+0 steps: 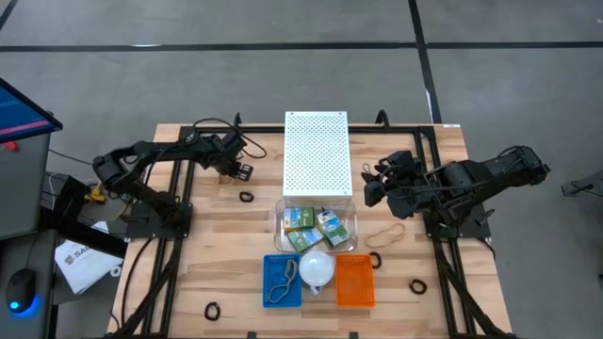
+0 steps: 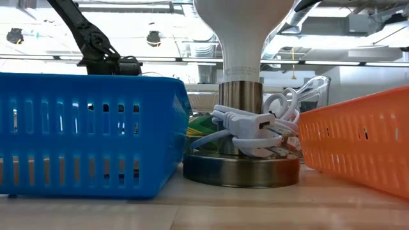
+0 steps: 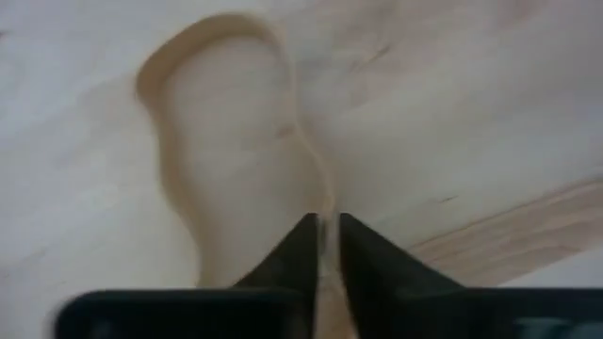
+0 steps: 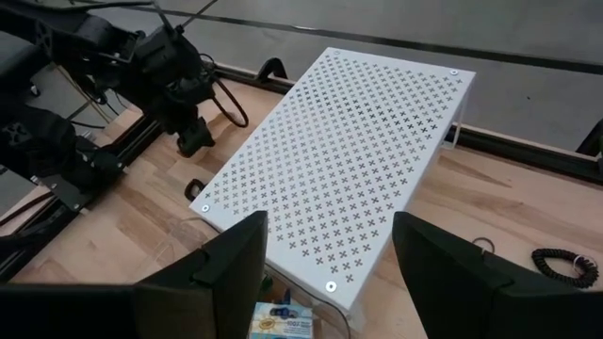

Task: Pick & Place Office Desk Supplies
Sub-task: Put the brown rubberband into the blue bin

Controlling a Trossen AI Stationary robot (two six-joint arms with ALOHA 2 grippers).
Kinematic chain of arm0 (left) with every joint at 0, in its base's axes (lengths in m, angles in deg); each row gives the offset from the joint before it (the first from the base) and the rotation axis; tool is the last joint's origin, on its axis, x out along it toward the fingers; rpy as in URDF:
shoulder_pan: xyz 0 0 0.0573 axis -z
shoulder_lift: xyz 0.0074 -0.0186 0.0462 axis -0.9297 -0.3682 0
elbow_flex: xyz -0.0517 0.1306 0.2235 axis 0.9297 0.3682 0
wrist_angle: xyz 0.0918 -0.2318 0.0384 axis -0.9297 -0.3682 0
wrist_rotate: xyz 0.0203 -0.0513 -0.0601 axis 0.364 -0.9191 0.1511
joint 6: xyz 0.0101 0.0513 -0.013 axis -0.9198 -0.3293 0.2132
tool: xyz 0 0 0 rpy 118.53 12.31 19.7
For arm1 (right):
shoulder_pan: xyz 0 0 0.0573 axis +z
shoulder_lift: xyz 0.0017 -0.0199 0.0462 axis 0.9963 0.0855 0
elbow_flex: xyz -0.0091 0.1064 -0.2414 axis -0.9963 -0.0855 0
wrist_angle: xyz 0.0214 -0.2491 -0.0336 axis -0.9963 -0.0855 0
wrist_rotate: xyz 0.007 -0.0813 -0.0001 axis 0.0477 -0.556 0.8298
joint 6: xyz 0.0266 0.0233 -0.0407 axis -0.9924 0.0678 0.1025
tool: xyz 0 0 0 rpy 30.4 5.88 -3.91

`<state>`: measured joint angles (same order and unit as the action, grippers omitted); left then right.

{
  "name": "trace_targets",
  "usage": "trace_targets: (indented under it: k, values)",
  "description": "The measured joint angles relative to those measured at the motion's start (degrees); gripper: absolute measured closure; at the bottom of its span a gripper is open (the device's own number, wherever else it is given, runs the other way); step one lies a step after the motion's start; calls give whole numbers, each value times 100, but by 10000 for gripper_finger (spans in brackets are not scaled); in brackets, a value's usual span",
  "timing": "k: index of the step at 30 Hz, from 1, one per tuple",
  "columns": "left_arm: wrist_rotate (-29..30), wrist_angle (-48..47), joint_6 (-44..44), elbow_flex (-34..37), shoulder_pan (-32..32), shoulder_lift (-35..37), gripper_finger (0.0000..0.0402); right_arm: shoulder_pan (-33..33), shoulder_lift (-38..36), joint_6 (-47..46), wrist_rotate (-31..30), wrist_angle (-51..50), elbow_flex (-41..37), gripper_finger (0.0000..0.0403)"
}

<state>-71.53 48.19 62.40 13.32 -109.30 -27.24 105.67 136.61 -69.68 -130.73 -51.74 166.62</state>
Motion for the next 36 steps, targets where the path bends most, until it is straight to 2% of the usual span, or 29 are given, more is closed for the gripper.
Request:
trace_targets:
  k: [2, 5, 11, 16, 23, 26, 31, 36]
  values:
    - [-291, 118, -63, 0, -27, 80, 391, 2, 0, 0, 1, -1, 0, 177]
    - [-1025, 237, -74, 0, -27, 360, 399, 12, 0, 1, 22, 0, 0, 177]
    - [-2415, 252, 81, 0, 230, 1541, 401, 83, 0, -26, 22, -4, 0, 177]
    - [-2873, 218, 743, 0, 683, 2655, 401, 79, 0, -10, 0, -5, 0, 177]
    - [-2877, 536, 2326, 0, 1737, 3979, 401, 79, 0, 46, -3, -4, 0, 177]
    - [-2525, 1062, 3038, 0, 2390, 4234, 401, 71, 0, 66, -11, -5, 0, 177]
    - [-1704, 1821, 4039, 0, 3649, 4253, 401, 70, 0, 66, -22, -6, 0, 177]
    - [-758, 2469, 4698, 2, 4862, 3864, 401, 71, 2, 64, -17, 12, 0, 177]
